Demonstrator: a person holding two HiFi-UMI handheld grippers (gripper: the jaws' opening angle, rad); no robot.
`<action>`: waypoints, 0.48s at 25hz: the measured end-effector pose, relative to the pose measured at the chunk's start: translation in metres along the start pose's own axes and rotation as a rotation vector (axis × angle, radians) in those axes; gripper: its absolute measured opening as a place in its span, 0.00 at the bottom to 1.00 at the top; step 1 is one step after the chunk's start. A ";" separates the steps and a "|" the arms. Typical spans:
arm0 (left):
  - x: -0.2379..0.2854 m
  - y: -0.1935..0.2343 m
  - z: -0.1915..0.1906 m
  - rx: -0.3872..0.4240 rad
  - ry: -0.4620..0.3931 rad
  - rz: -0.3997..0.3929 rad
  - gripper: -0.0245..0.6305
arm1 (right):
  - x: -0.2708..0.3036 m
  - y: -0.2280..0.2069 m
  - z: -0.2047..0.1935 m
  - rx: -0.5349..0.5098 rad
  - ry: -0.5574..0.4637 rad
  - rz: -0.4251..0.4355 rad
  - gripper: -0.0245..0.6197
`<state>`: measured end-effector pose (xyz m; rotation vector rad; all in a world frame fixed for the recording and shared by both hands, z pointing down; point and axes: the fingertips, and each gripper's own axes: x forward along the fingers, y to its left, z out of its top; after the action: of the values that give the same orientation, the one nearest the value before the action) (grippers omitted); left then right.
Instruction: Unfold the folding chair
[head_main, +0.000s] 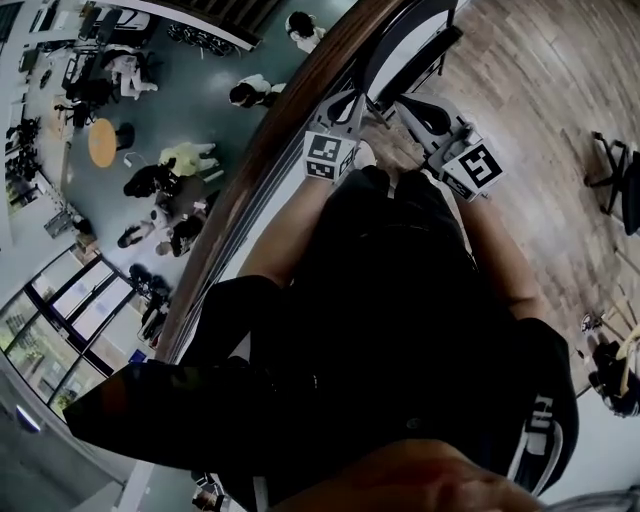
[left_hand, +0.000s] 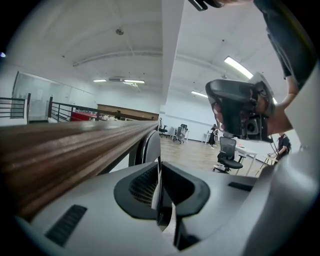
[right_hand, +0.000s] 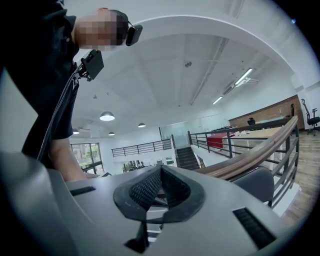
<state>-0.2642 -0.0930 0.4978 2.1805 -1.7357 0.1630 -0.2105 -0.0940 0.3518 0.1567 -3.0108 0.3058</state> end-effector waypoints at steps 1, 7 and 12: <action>0.002 0.000 -0.007 -0.006 0.004 0.004 0.04 | -0.001 -0.001 -0.004 0.001 0.006 -0.005 0.05; 0.019 0.001 -0.041 -0.051 -0.002 0.037 0.11 | -0.010 -0.003 -0.019 0.024 0.002 -0.002 0.05; 0.024 0.024 -0.056 -0.066 0.019 0.071 0.24 | -0.001 -0.001 -0.021 0.039 0.016 -0.017 0.05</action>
<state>-0.2740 -0.1011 0.5615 2.0653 -1.7840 0.1408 -0.2073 -0.0904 0.3727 0.1826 -2.9868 0.3630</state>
